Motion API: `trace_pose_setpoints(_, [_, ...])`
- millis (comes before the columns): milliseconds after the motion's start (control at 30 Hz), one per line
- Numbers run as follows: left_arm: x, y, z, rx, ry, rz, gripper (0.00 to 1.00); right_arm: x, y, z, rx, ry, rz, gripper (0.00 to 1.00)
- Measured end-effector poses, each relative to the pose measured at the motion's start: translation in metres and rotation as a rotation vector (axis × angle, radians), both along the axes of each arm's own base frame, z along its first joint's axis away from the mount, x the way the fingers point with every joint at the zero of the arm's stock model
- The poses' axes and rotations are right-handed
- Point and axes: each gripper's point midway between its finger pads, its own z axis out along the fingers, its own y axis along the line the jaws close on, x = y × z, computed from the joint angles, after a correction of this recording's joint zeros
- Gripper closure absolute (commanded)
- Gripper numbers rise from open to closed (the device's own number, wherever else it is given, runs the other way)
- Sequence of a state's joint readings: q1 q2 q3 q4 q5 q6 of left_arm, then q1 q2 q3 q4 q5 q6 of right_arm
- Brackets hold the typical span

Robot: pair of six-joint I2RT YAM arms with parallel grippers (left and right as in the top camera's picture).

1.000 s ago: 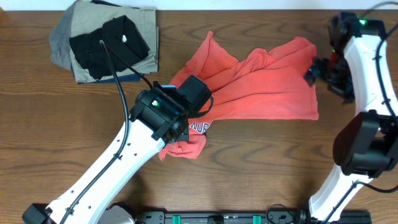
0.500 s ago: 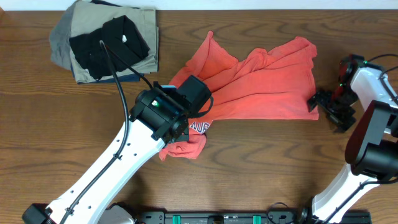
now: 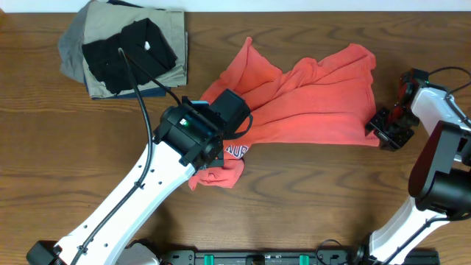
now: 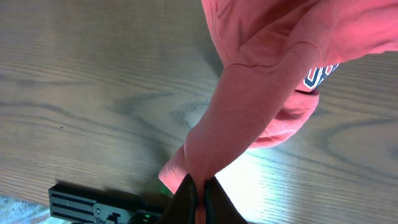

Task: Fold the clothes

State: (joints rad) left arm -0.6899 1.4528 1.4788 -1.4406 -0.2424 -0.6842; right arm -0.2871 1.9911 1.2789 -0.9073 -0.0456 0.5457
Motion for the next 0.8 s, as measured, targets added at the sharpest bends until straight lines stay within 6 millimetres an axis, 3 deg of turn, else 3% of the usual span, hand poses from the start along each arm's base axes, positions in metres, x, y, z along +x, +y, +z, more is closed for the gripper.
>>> trace_pose_setpoints(100, [0.0,0.0,0.0,-0.001,-0.001,0.0,0.94,-0.002,0.0,0.0,-0.004,-0.009,-0.001,0.51])
trace_pose_setpoints(267, [0.0,0.0,0.0,-0.001,-0.001,0.0,0.94,-0.005,0.001,0.0,-0.003,-0.002,-0.003,0.72])
trace_pose_setpoints(400, [0.0,0.0,0.0,-0.001,-0.001,0.0,0.94,-0.012,0.004,0.001,0.019,0.023,-0.015,0.73])
trace_pose_setpoints(467, [0.0,0.0,0.0,-0.001,-0.001,0.0,0.94,-0.015,0.007,0.001,0.035,0.037,-0.013,0.99])
trace_pose_setpoints(667, [0.002,-0.002,0.0,-0.008,-0.01,0.0,0.94,-0.028,0.004,0.004,0.062,0.076,-0.045,0.99])
trace_pose_setpoints(800, [0.003,-0.003,0.001,-0.015,-0.018,-0.004,0.94,-0.036,-0.005,0.025,0.07,0.081,-0.086,0.99])
